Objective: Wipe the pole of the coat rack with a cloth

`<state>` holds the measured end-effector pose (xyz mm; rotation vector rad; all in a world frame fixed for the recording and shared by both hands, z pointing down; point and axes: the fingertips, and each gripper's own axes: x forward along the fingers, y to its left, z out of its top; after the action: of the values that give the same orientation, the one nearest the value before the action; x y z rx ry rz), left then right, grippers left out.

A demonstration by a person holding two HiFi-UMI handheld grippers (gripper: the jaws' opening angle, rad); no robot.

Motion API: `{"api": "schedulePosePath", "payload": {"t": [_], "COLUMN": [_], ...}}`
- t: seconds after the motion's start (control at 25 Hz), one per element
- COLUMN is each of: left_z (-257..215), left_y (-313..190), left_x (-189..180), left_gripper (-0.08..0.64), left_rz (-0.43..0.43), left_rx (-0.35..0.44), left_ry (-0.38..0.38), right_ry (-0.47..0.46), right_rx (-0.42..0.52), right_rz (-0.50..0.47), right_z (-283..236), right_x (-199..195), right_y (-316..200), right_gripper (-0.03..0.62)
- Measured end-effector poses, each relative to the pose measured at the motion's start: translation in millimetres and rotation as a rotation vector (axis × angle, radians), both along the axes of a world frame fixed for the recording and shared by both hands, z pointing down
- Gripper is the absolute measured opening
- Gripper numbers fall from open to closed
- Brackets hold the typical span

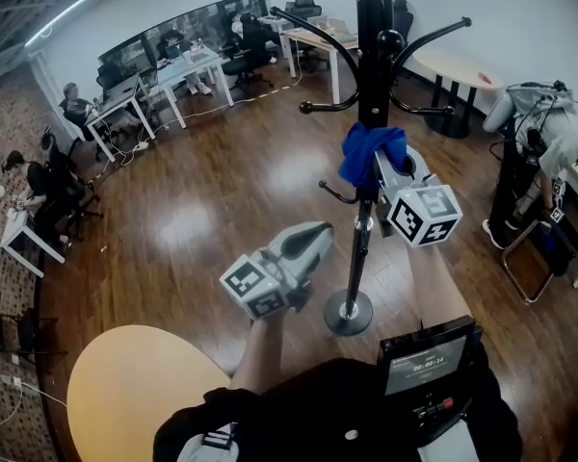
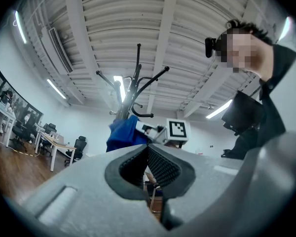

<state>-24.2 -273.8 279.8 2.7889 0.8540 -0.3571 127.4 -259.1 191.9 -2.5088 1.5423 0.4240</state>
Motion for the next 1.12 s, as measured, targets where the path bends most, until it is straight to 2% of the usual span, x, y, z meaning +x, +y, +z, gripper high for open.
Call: {"api": "schedulePosePath", "payload": {"t": [0.12,0.24,0.4,0.52,0.64,0.76,0.88,1.04,1.12], "left_z": [-1.1,-6.1,-10.1,-11.9,-16.3,-15.5,-16.3,-14.8,-13.9], "left_y": [-3.6,-10.3,-10.7,-9.5,-6.8,-3.9,1.7,2.4,3.2], "left_x": [-5.1,-6.6,-9.7,-12.4,-9.0,-3.2,-1.4,-1.1,-0.1], "left_gripper": [0.002,0.002,0.002,0.002,0.002,0.002,0.002,0.002,0.002], "left_rz": [-0.011,-0.019,-0.018,-0.014,-0.015,-0.003,0.008,0.011,0.019], "left_rx": [-0.003,0.010,0.021,0.021,0.025,0.028,0.027,0.028,0.026], "left_ry": [-0.016,0.020,0.026,0.025,0.034,0.039,0.037,0.026,0.038], "right_ry": [0.097,0.181,0.340,0.449,0.510,0.460,0.363,0.201,0.157], "right_rx": [0.040,0.118,0.172,0.259,0.293,0.285,0.224,0.039,-0.043], "right_rz": [0.045,0.070,-0.031,-0.093,-0.091,-0.045,0.023,0.099,0.116], "right_z": [-60.7,-113.2,-166.4,-191.8,-203.2,-198.4,-182.1,-112.7,-68.5], "right_x": [-3.3,-16.6,-82.8,-140.4,-159.3,-131.3,-85.3,-15.9,0.5], "right_y": [0.3,13.5,30.0,51.1,62.3,59.6,45.8,11.2,-0.2], "right_gripper": [0.020,0.020,0.021,0.021,0.021,0.021,0.021,0.020,0.020]}}
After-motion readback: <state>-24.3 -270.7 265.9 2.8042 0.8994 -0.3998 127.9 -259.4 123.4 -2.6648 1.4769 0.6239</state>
